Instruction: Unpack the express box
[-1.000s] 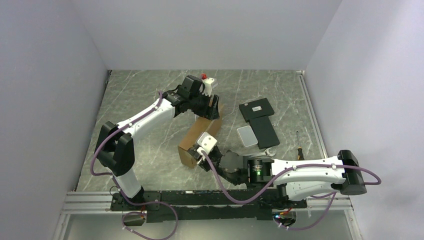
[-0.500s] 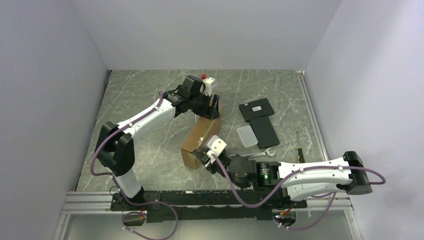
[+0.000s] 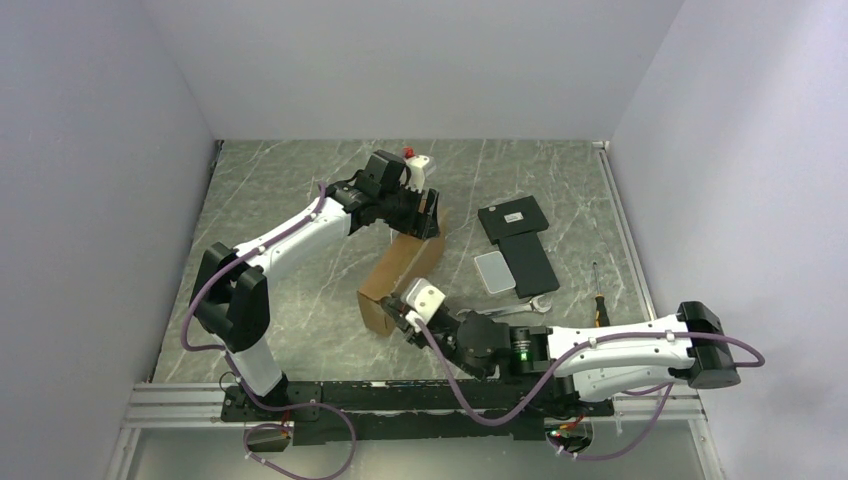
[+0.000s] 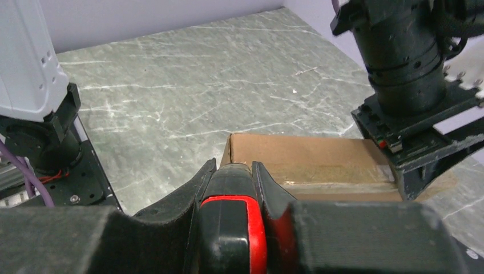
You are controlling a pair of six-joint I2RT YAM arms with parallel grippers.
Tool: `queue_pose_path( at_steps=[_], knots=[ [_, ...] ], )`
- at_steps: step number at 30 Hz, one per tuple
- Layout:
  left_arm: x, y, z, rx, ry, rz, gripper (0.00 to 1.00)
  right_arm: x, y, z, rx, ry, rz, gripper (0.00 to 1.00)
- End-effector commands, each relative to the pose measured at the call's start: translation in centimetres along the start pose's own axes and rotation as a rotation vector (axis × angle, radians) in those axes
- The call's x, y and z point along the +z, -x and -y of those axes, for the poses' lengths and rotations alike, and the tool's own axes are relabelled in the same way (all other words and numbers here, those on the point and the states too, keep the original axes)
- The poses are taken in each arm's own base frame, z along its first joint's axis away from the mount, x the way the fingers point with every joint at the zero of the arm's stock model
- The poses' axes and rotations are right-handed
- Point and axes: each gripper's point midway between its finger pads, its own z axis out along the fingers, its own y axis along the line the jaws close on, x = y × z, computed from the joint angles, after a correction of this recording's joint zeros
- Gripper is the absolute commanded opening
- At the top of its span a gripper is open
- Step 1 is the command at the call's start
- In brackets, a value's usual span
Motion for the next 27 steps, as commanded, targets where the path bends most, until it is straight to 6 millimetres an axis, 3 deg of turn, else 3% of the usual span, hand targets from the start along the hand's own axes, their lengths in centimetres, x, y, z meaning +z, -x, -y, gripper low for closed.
queue_pose_path(
  at_steps=[1,6,10,12,18,20,23,27],
  knots=[
    [0.9,-2.3,-0.9,0.087,0.006,-0.08,0.71,0.3,7.8,3.6,0.03,-0.146,0.103,0.0],
    [0.9,-2.5,-0.8,0.098,0.013,-0.086,0.71,0.7,14.0,4.7,0.077,-0.184,0.152,0.0],
    [0.8,-2.5,-0.7,0.12,0.023,-0.093,0.71,-0.7,15.9,5.9,0.086,-0.201,0.129,0.0],
    [0.6,-2.6,-0.4,0.139,0.011,-0.097,0.71,-2.7,15.9,7.5,0.091,-0.222,0.131,0.0],
    [-0.1,-2.7,0.8,0.292,-0.088,-0.091,0.71,-11.5,15.1,16.0,0.261,-0.422,0.238,0.0],
    [-0.6,-3.2,0.9,0.362,-0.117,-0.101,0.71,-13.6,14.4,18.3,0.315,-0.509,0.246,0.0],
    [-1.4,-4.5,1.2,0.456,-0.167,-0.121,0.71,-15.3,12.7,20.7,0.347,-0.675,0.227,0.0],
    [-3.0,-6.3,1.6,0.546,-0.221,-0.126,0.71,-14.9,11.8,21.5,0.288,-0.766,0.178,0.0]
  ],
)
